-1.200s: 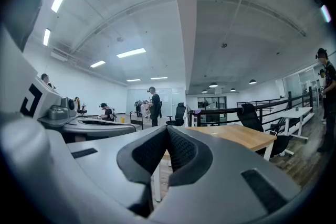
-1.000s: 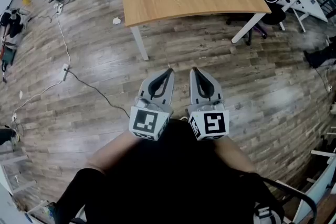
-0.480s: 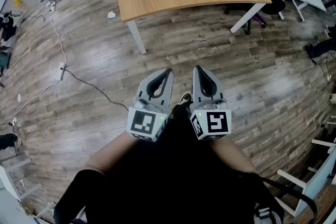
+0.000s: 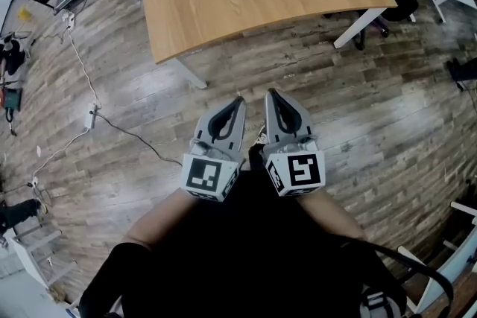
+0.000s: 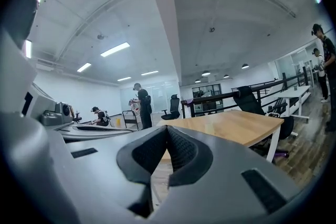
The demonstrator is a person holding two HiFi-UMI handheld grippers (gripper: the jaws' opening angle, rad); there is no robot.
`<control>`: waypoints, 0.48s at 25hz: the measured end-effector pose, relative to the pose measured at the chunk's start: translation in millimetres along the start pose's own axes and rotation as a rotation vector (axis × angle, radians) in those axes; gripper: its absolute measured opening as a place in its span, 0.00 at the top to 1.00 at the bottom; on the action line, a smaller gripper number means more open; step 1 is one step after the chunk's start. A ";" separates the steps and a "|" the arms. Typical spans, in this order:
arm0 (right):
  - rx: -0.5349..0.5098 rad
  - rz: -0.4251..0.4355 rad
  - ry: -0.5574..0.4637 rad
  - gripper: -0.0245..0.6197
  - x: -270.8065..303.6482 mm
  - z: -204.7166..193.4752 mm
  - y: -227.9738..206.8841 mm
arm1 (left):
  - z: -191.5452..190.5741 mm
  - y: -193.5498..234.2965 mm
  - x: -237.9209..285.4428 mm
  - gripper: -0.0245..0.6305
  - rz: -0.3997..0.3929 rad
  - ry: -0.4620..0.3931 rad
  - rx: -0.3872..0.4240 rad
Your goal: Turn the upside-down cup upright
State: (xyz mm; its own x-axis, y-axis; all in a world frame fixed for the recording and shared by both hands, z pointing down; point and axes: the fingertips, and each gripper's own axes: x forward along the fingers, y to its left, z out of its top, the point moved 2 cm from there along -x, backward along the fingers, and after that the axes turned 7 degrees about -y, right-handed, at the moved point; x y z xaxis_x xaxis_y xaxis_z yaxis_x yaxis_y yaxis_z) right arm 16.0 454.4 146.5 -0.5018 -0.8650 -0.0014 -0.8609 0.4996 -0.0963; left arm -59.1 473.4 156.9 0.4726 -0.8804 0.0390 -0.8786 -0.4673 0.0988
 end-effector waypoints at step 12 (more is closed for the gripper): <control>0.008 0.015 -0.007 0.94 92.3 20.5 -126.4 | 22.7 10.3 157.2 0.95 -0.007 0.006 0.035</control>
State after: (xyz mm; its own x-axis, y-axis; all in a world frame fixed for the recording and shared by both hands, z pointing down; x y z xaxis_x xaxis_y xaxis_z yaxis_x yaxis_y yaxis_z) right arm 80.3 310.5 138.2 -0.5136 -0.8579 -0.0102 -0.8528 0.5118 -0.1039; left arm 4.6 328.4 141.5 0.4794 -0.8765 0.0446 -0.8769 -0.4763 0.0644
